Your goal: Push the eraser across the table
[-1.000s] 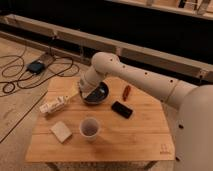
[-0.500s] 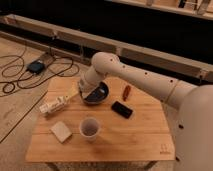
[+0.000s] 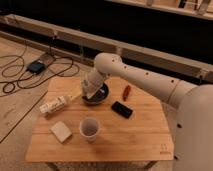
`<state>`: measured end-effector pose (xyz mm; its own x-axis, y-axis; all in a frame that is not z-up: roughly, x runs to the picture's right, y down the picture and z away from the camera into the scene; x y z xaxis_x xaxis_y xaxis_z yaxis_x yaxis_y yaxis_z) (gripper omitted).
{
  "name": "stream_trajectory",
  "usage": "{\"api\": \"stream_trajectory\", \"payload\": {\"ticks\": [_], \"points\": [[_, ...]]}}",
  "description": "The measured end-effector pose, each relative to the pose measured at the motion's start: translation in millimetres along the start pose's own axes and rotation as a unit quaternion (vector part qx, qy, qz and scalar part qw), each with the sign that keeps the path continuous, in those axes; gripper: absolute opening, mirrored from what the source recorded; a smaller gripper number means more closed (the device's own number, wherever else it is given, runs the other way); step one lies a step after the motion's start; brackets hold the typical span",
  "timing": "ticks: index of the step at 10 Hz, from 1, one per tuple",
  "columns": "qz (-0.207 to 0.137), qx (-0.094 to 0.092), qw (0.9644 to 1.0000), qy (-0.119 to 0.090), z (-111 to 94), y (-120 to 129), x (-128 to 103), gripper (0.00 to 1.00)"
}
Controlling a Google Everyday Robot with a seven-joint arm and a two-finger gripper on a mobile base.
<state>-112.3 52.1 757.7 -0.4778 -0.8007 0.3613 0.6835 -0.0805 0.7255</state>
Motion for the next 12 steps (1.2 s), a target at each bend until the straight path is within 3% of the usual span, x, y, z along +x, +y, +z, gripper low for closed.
{"api": "stream_trajectory", "payload": {"ticks": [3, 8, 10, 12], "points": [[0.040, -0.037, 0.9985, -0.006, -8, 63, -6, 0.71], [0.096, -0.077, 0.9923, -0.014, -8, 154, -24, 0.71], [0.114, -0.104, 0.9879, -0.021, -12, 182, -35, 0.71], [0.133, -0.135, 0.9813, -0.033, -20, 204, -49, 0.71]]}}
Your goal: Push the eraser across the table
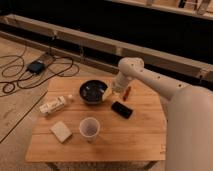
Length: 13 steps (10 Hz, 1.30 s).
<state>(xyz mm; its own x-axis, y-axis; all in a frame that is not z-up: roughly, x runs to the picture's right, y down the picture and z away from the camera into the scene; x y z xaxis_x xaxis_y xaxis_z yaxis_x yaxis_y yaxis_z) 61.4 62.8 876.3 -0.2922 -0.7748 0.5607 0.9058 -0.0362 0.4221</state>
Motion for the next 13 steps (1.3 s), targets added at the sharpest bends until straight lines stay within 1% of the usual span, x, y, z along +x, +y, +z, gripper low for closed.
{"api": "stream_trajectory", "payload": {"ticks": [3, 6, 7, 8, 9, 11, 12, 13], "points": [[0.018, -0.034, 0.9992, -0.013, -1, 21, -10, 0.71], [0.031, -0.069, 0.9966, -0.033, 7, 35, -19, 0.71], [0.033, -0.077, 0.9957, -0.038, 10, 38, -20, 0.71], [0.038, -0.094, 0.9938, -0.048, 17, 42, -20, 0.71], [0.041, -0.104, 0.9925, -0.051, 19, 43, -17, 0.71], [0.053, -0.133, 0.9882, -0.054, 26, 50, -6, 0.71], [0.056, -0.144, 0.9865, -0.054, 28, 52, -2, 0.71], [0.059, -0.159, 0.9839, -0.057, 32, 54, 3, 0.71]]}}
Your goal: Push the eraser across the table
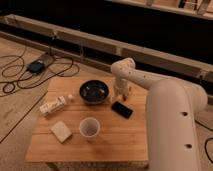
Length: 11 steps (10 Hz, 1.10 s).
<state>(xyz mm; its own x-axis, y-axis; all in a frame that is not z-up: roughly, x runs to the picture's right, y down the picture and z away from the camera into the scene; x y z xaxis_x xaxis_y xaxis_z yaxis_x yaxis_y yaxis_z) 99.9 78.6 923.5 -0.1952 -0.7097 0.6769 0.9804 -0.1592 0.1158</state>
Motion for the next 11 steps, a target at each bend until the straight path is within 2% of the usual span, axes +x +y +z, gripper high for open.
{"api": "stream_trajectory", "payload": {"ticks": [2, 4, 6, 9, 11], "points": [[0.005, -0.033, 0.9994, -0.006, 6, 4, 7, 0.71], [0.012, -0.051, 0.9985, -0.014, 12, 8, 5, 0.71], [0.024, -0.062, 0.9976, -0.020, 15, 16, -4, 0.71], [0.051, -0.070, 0.9959, -0.027, 13, 35, -28, 0.71], [0.079, -0.076, 0.9936, -0.029, 7, 56, -56, 0.71]]}}
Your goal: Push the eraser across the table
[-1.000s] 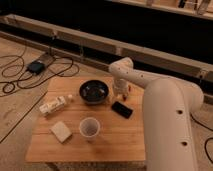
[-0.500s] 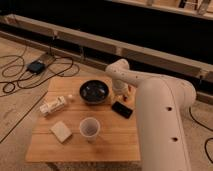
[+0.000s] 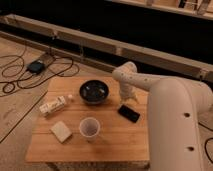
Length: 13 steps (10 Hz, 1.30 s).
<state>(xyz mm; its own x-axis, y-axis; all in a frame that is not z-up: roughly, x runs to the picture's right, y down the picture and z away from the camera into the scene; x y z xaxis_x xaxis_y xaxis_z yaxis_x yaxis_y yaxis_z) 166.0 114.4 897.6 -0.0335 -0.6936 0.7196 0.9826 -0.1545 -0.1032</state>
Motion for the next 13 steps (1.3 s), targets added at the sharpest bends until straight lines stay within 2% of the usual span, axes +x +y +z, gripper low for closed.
{"api": "stream_trajectory", "payload": {"ticks": [4, 7, 9, 13], "points": [[0.043, -0.009, 0.9990, -0.008, 1, 37, -42, 0.71], [0.065, -0.006, 0.9979, -0.006, 0, 51, -59, 0.71], [0.070, 0.007, 0.9975, 0.005, -6, 47, -58, 0.71], [0.062, 0.051, 0.9964, 0.025, -16, 20, -43, 0.71]]}}
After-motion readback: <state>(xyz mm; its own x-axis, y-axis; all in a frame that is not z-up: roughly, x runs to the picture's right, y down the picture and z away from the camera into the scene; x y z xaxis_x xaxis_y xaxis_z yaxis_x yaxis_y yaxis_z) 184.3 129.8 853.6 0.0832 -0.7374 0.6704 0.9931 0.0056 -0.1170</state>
